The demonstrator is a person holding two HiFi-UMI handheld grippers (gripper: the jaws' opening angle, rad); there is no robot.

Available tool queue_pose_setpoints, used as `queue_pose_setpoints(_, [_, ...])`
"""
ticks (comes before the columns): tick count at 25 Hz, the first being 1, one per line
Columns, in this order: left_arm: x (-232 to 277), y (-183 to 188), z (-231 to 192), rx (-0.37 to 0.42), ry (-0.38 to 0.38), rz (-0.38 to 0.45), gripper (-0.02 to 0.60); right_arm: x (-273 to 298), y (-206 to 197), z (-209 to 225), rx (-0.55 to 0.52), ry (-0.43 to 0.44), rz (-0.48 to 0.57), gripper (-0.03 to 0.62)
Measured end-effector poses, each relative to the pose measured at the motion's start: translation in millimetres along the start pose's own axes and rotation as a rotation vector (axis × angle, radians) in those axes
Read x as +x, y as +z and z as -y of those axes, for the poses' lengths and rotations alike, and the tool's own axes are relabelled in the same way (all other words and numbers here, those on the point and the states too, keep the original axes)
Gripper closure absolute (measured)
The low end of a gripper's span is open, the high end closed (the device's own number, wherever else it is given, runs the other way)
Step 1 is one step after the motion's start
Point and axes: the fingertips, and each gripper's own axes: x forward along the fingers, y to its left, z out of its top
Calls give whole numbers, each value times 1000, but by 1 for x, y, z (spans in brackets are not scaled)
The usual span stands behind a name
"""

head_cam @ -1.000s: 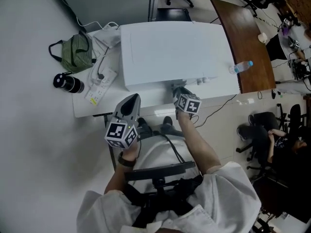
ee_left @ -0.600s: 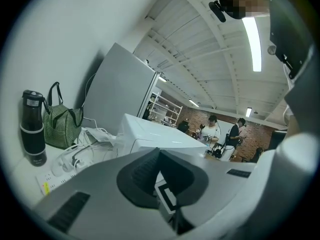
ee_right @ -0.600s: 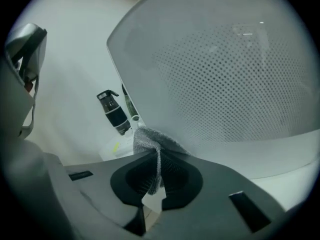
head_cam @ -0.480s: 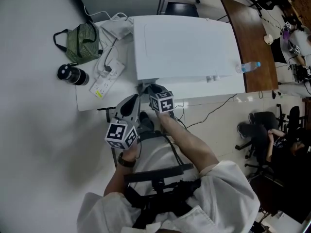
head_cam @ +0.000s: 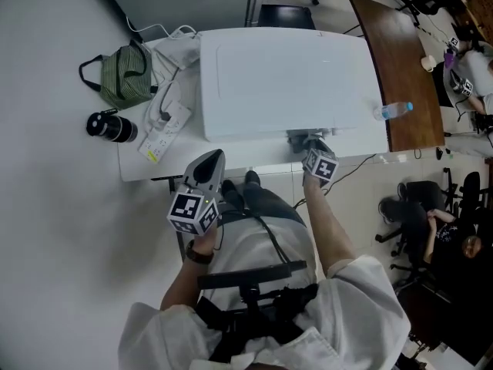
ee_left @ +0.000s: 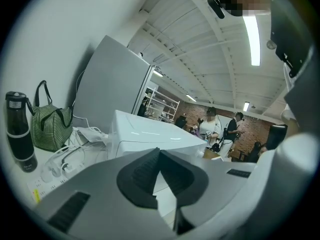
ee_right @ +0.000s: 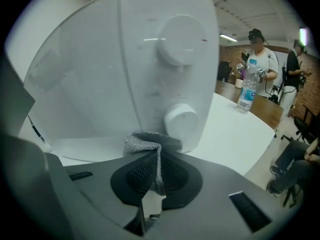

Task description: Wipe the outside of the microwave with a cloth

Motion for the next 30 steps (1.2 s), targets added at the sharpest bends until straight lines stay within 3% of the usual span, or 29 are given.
queue_pose_setpoints(2, [6,4,6,4,25,-6,557,5,-1,5,-37,23,-17,565])
queue_pose_setpoints(4, [9,7,11,4,60,-12,557,9,-5,-26,-144,116,-38,565])
queue_pose_setpoints(10, [-1,13,7,15,206,-3,557,-4,-31,-226,-544,555,-47,565])
queue_pose_setpoints(13, [-26,23,-15,28,295,26,557,-34,-27,-331,-740,748,21,565])
queue_pose_setpoints(15, [-52,30,-43,14,360,48,557,-76,-6,-390,-773,864,79,565])
queue_pose_setpoints(19, [-91,43,-102,-53,450,126,557,-165,53,-454,-926,1034,232,565])
queue_pose_setpoints(21, [-100,48,-132,-75,439,155,557,-184,86,-470,-1029,1052,267,565])
queue_pose_setpoints(23, [-108,52,-157,-80,394,161,557,-185,121,-485,-1163,1016,264,565])
queue_pose_setpoints(26, [-116,51,-183,-77,329,165,557,-154,172,-502,-1437,902,239,565])
queue_pose_setpoints(30, [-110,54,-212,-59,264,189,557,-88,223,-525,-1749,764,126,565])
